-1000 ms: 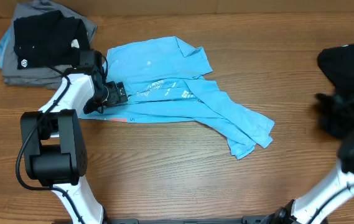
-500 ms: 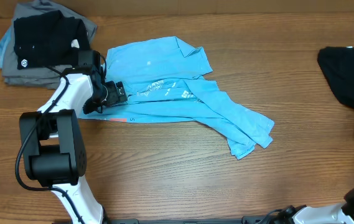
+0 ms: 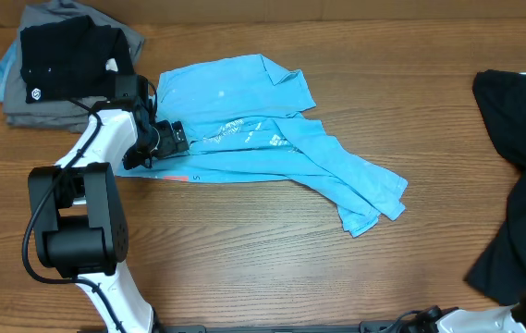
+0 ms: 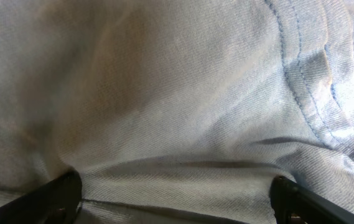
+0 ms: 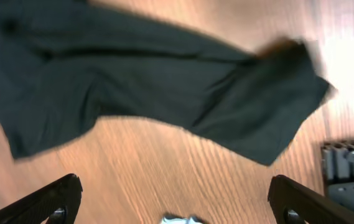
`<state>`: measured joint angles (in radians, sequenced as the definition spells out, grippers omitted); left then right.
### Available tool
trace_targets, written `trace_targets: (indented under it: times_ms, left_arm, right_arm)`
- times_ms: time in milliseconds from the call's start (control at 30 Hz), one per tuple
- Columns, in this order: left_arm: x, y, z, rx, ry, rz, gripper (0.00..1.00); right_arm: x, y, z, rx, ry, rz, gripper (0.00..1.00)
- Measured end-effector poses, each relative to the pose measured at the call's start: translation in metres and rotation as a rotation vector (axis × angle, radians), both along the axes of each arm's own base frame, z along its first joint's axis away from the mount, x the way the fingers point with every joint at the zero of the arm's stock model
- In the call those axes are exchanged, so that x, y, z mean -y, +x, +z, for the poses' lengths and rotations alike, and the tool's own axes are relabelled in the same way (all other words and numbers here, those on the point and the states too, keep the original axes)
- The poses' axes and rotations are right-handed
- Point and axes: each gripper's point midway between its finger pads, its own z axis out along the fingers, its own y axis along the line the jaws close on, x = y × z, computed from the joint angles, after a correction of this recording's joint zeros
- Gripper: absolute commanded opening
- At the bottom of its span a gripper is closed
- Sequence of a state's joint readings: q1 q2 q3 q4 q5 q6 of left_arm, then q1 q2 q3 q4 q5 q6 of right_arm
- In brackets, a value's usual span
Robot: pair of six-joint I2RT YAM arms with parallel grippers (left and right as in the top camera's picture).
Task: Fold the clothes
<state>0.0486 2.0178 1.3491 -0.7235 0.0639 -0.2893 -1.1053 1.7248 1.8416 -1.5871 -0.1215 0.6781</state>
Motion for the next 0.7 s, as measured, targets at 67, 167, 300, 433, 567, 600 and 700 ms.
trace_targets:
  times_ms: [67,167,300,433,567,600,700]
  left_arm:
    - [0.0,0.0,0.0,0.0,-0.001,-0.001,1.0]
    - [0.0,0.0,0.0,0.002,-0.01,0.003,1.0]
    - [0.002,0.0,0.001,0.001,-0.031,0.004,1.0]
    - [0.002,0.0,0.002,-0.002,-0.044,0.004,1.0]
    - [0.004,-0.002,0.002,-0.009,-0.054,0.002,1.0]
    - [0.004,-0.003,0.002,-0.011,-0.056,0.002,1.0]
    - [0.005,-0.003,0.002,-0.011,-0.057,0.002,1.0]
  right_arm:
    - [-0.011,0.024,0.001,0.026,-0.011,0.118,1.0]
    - [-0.039,0.062,-0.004,0.03,-0.018,0.306,0.68]
    - [-0.089,0.102,-0.035,-0.008,0.0,0.535,0.17]
    - [-0.117,0.118,-0.078,-0.065,-0.005,0.635,0.04]
    - [-0.122,0.112,-0.116,-0.104,0.004,0.613,0.04]
    - [-0.121,0.11,-0.122,-0.111,0.005,0.603,0.04]
    - [-0.119,0.104,-0.139,-0.121,0.002,0.585,0.04]
